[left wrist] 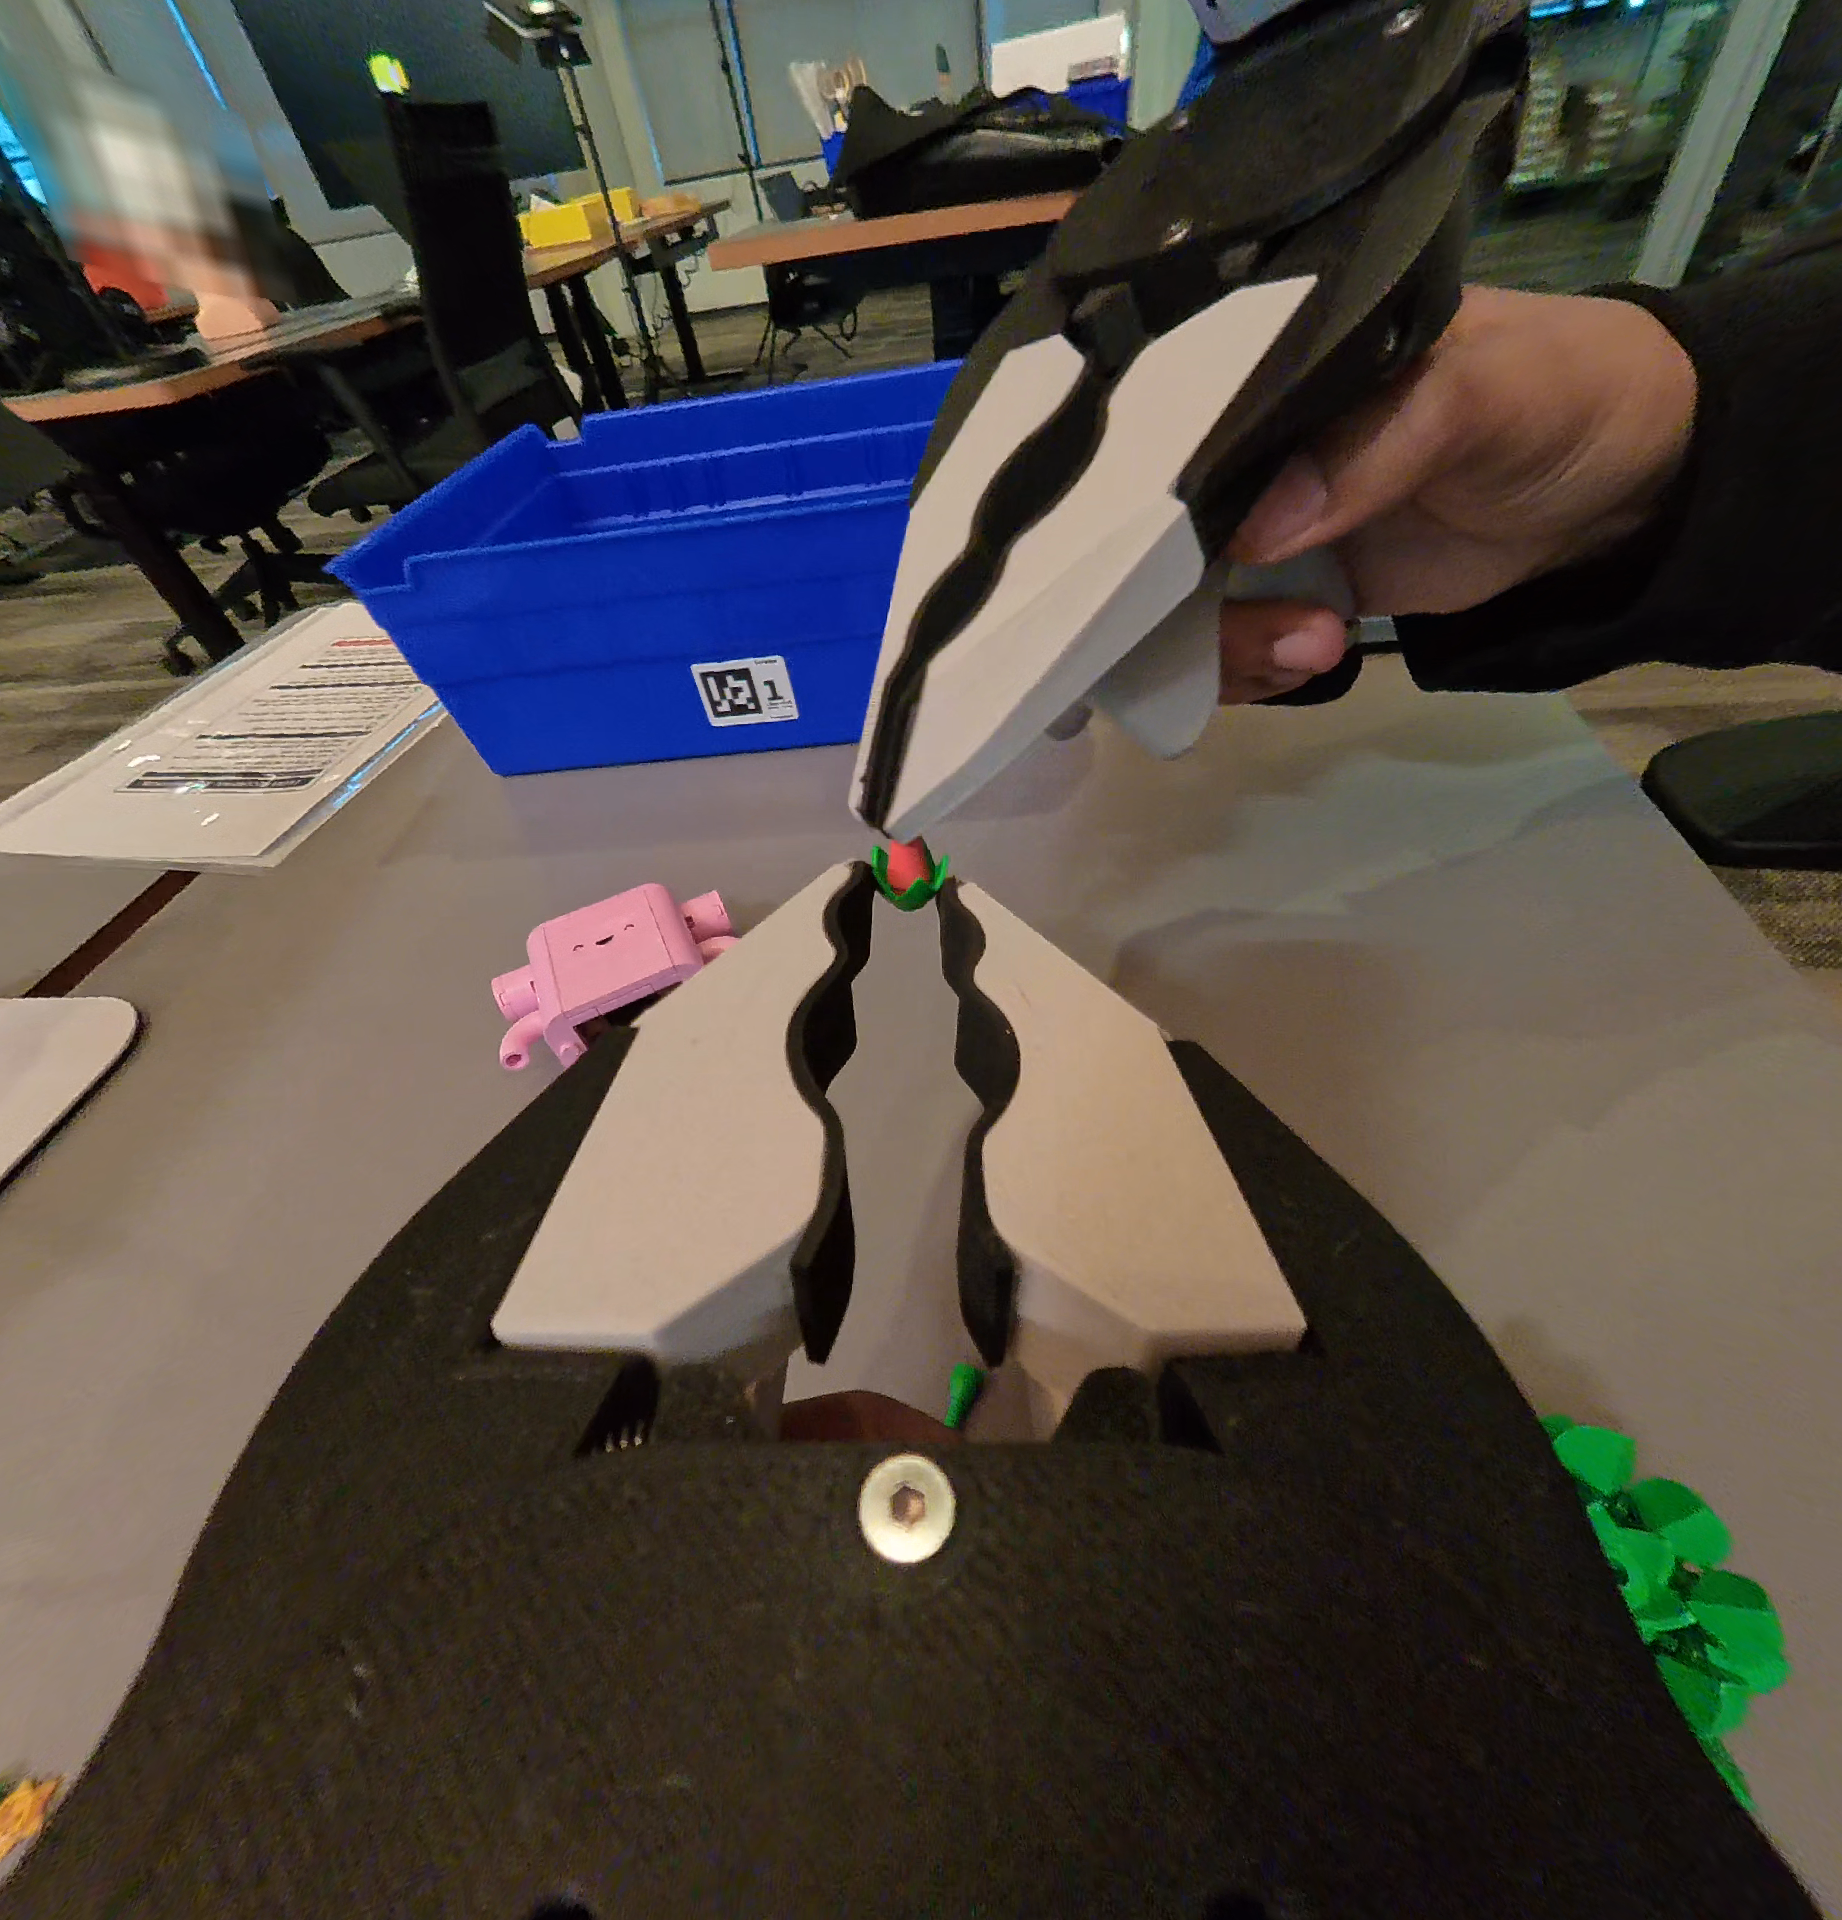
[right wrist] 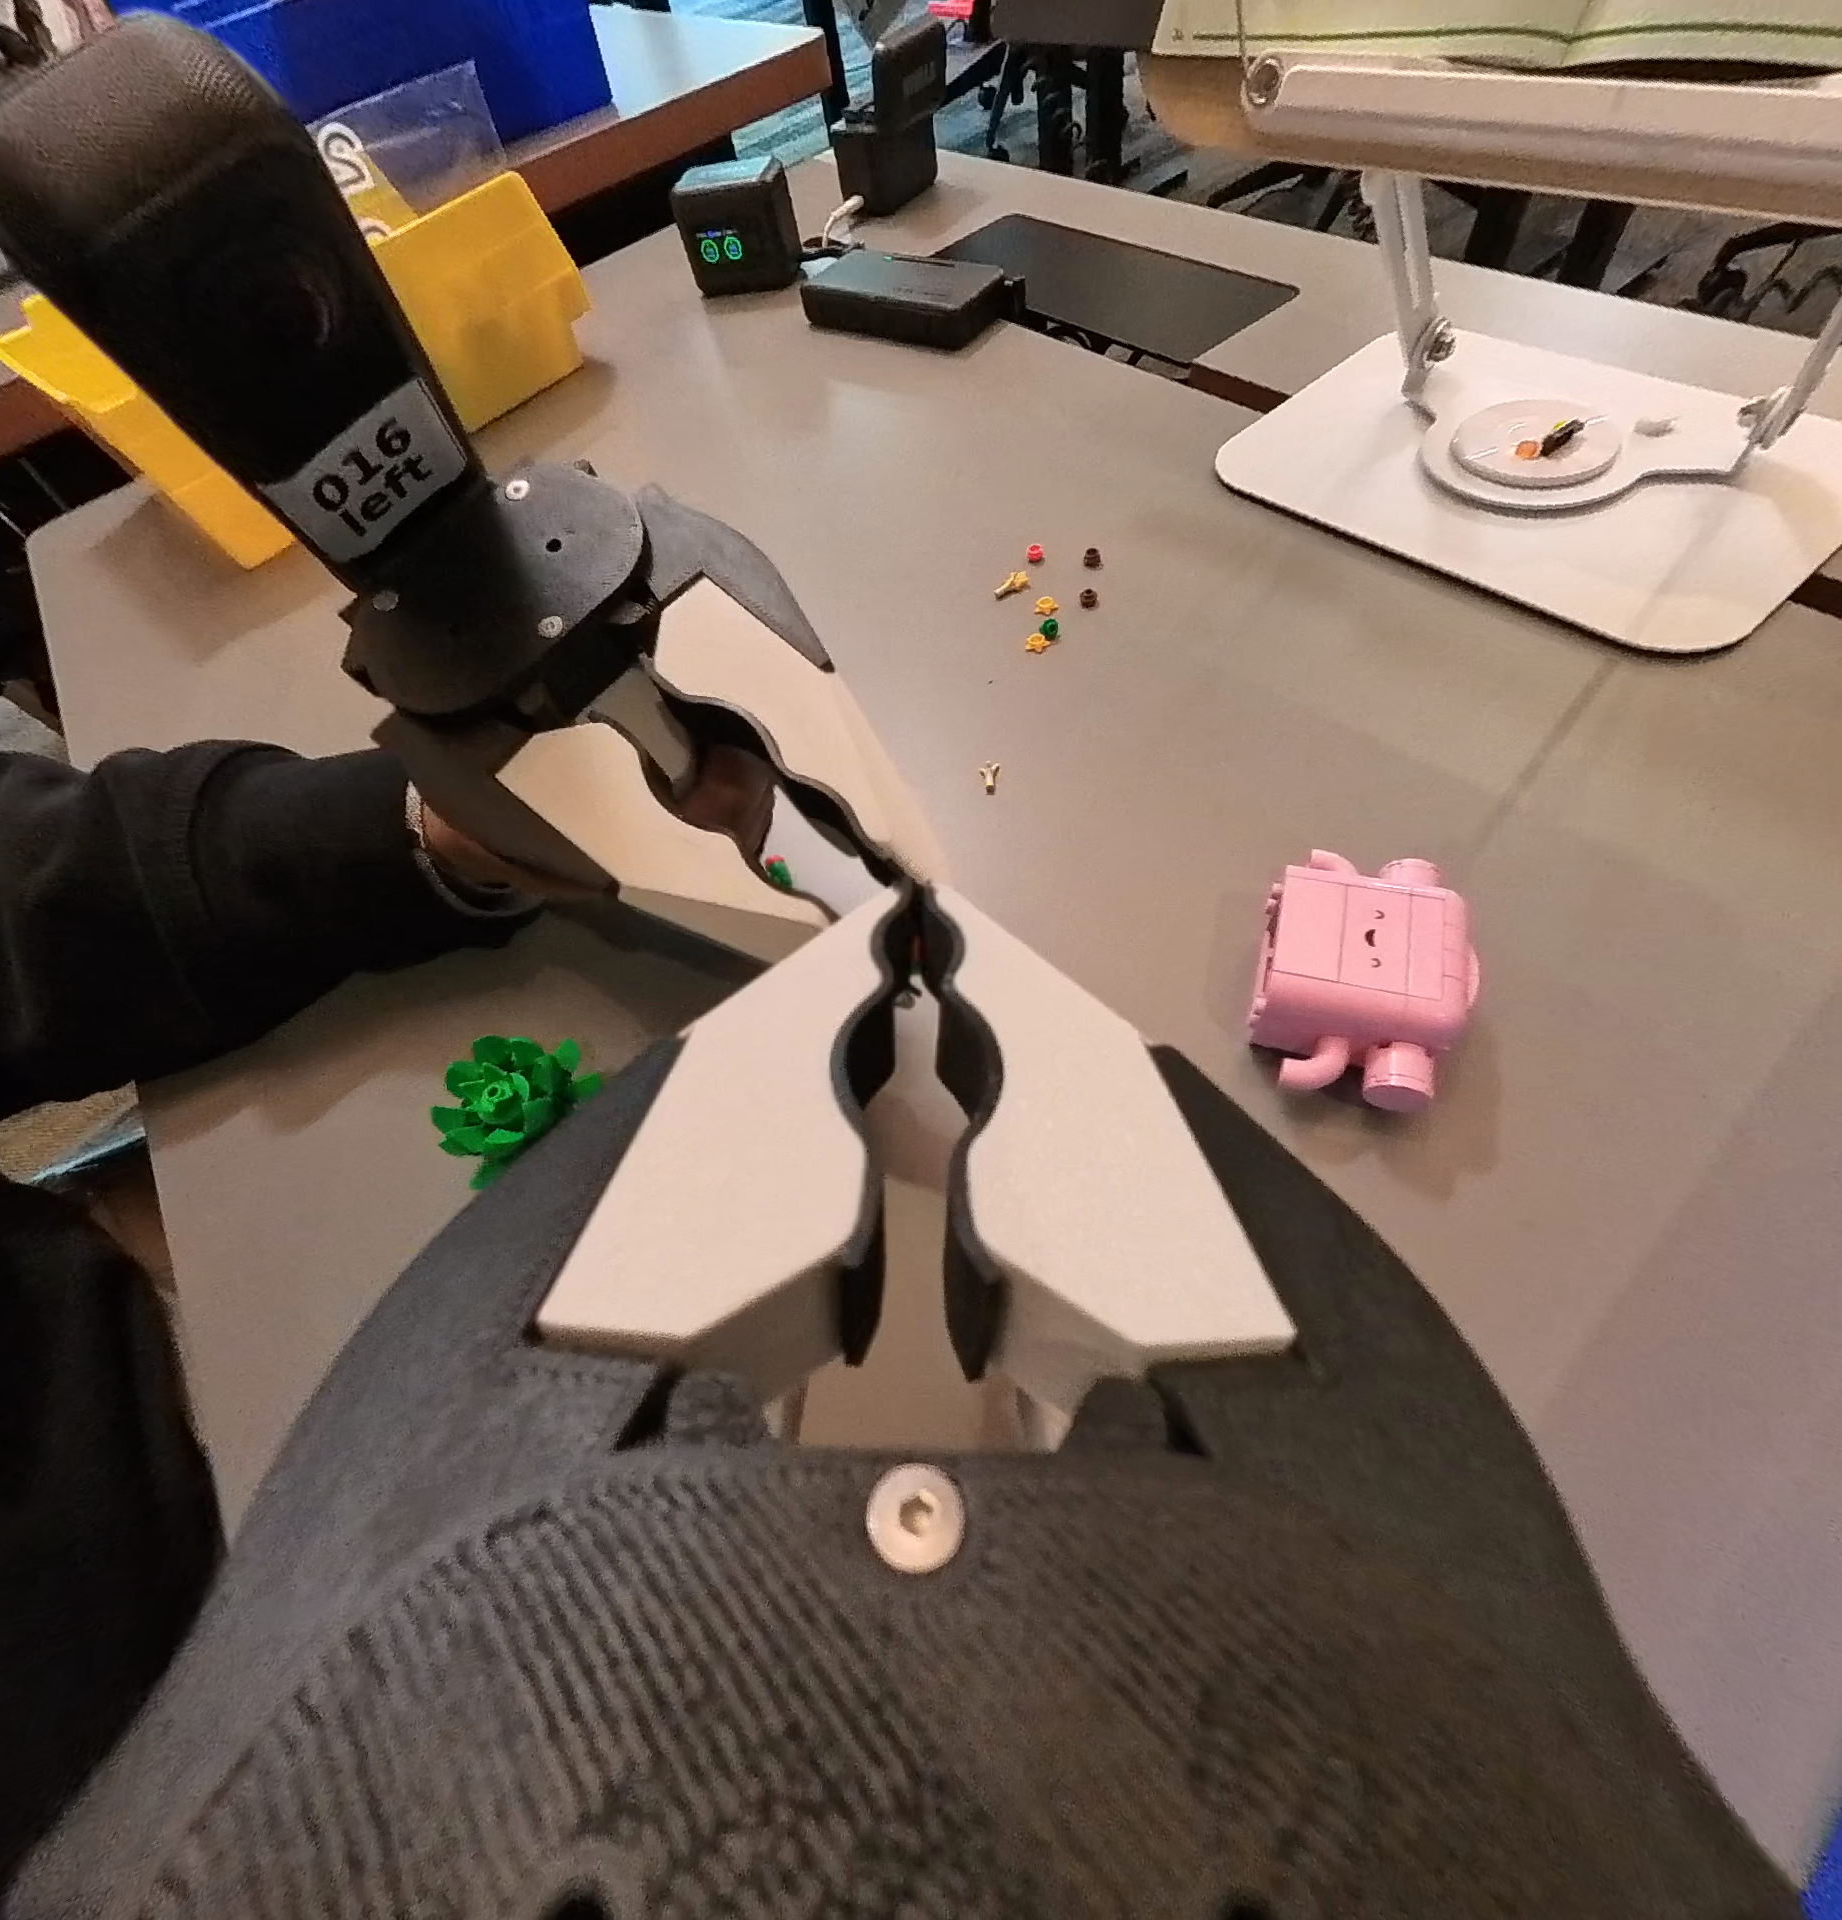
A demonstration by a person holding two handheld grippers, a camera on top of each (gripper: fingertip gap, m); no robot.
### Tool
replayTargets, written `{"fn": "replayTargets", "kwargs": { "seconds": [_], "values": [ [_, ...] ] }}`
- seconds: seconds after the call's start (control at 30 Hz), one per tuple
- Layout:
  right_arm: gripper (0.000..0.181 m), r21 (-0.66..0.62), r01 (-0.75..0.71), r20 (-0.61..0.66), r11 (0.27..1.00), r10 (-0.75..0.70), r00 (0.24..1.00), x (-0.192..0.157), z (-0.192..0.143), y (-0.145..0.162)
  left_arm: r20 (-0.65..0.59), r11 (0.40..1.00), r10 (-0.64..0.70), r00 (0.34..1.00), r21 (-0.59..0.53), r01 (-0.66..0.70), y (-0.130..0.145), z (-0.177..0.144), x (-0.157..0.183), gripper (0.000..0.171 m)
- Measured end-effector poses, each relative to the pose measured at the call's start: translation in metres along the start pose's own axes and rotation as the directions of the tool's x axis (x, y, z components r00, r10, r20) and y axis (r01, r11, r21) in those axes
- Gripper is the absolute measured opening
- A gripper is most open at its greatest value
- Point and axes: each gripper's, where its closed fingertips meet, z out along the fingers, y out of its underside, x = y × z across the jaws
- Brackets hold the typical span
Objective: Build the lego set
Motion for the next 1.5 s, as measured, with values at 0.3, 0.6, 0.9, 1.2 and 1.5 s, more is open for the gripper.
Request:
{"fn": "replayTargets", "kwargs": {
  "seconds": [0.3, 0.6, 0.9, 1.2, 1.5],
  "values": [
    [0.010, -0.008, 0.023, -0.007, 1.000, -0.023, 1.000, 0.000, 0.001, 0.001, -0.015, 0.999, -0.033, 0.999, 0.013, 0.034, -0.001, -0.001, -0.001, 0.010],
    [0.003, -0.030, 0.060, -0.020, 0.998, -0.061, 0.998, -0.001, 0.001, 0.005, -0.012, 1.000, -0.022, 1.000, 0.001, 0.022, 0.001, 0.000, 0.000, 0.010],
    [0.003, -0.058, 0.036, -0.051, 0.998, -0.039, 0.998, 0.009, 0.005, 0.022, -0.061, 0.994, -0.101, 0.993, -0.055, 0.097, 0.009, -0.007, -0.004, 0.045],
    [0.003, -0.219, 0.065, -0.085, 0.974, -0.086, 0.993, 0.007, 0.030, 0.084, 0.060, 0.943, -0.308, 0.949, 0.152, 0.296, -0.007, -0.037, -0.052, 0.044],
    [0.008, -0.225, 0.058, -0.086, 0.973, -0.079, 0.993, 0.006, 0.033, 0.092, 0.068, 0.894, -0.394, 0.917, 0.259, 0.365, -0.016, -0.052, -0.069, 0.053]
  ]
}}
